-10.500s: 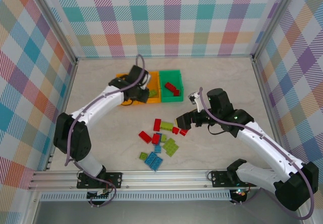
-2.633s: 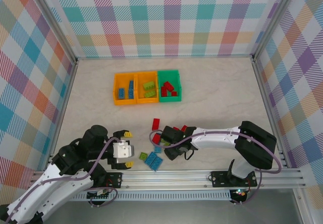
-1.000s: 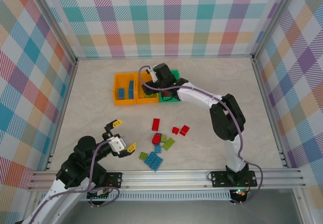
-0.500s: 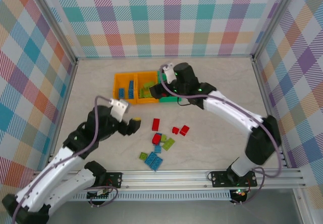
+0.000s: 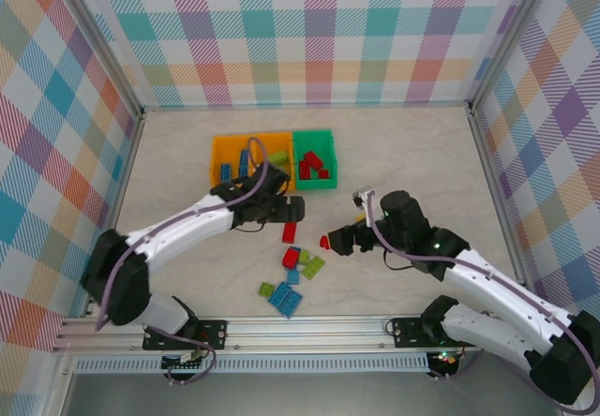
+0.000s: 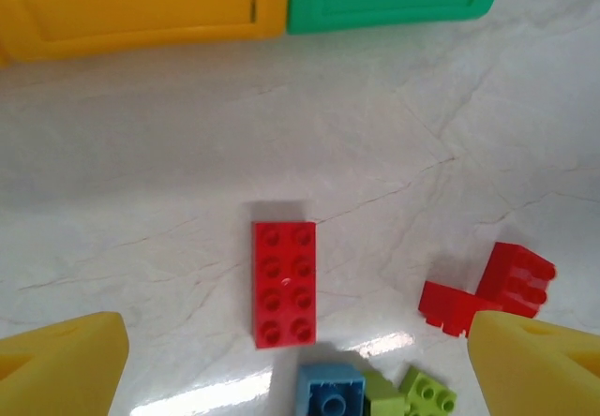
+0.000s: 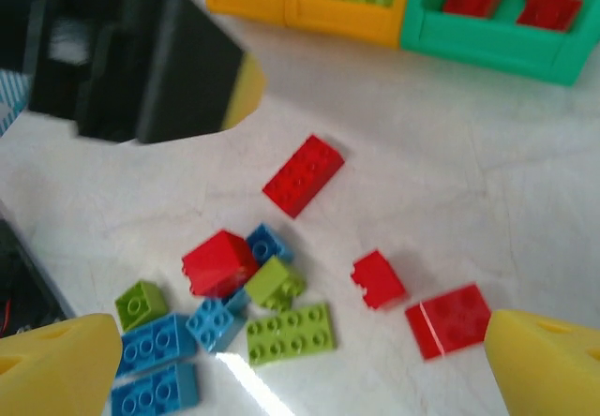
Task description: Sort the legos into containers by color
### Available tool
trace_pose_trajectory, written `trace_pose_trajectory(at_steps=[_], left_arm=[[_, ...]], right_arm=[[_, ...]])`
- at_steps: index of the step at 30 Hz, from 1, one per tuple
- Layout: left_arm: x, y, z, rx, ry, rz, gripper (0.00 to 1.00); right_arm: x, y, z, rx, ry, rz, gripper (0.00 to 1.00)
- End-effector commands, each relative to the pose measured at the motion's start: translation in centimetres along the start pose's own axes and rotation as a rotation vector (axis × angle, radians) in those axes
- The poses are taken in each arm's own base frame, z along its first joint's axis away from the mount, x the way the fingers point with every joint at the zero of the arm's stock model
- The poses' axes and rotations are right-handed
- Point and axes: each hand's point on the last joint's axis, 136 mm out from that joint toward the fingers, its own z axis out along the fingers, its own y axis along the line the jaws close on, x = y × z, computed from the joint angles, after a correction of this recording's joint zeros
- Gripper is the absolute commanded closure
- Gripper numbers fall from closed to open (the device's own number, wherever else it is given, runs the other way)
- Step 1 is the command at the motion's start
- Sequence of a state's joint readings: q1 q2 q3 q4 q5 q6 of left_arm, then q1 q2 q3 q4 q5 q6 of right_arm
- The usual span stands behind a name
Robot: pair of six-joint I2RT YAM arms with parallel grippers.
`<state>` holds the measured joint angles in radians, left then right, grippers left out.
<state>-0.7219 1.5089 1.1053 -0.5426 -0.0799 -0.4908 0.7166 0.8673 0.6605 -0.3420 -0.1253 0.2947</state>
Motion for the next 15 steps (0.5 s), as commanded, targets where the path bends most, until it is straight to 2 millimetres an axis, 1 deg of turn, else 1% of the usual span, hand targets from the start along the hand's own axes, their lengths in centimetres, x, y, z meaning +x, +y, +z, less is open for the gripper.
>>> trace_pose_trajectory(at_steps=[1, 4, 10, 13, 15], left_arm=[[0.3, 0.2, 1.7, -0.101, 0.059, 0.009, 0.07], [0.8, 0.5, 3.9, -0.142, 0.099, 0.019, 0.09], [2.7, 1.0, 7.5, -0.180, 0.185, 0.005, 0.10], [3.5, 0.9, 8.9, -0.179, 0.214, 0.000, 0.19], [3.7, 0.9, 9.3, -0.176, 0.223, -0.006, 0.28]], right_arm=[[1.4, 0.4, -0.7, -0.032, 0.021, 0.066, 0.00], [1.8, 0.2, -0.6, -0.035, 0.013, 0.091, 0.00], [1.6, -0.4, -0.5, -0.003, 0.004, 0.104, 0.00], [1.6, -0.5, -0.4, 0.005, 0.008, 0.104, 0.00], [1.7, -0.6, -0.4, 0.011, 0.013, 0.105, 0.00]])
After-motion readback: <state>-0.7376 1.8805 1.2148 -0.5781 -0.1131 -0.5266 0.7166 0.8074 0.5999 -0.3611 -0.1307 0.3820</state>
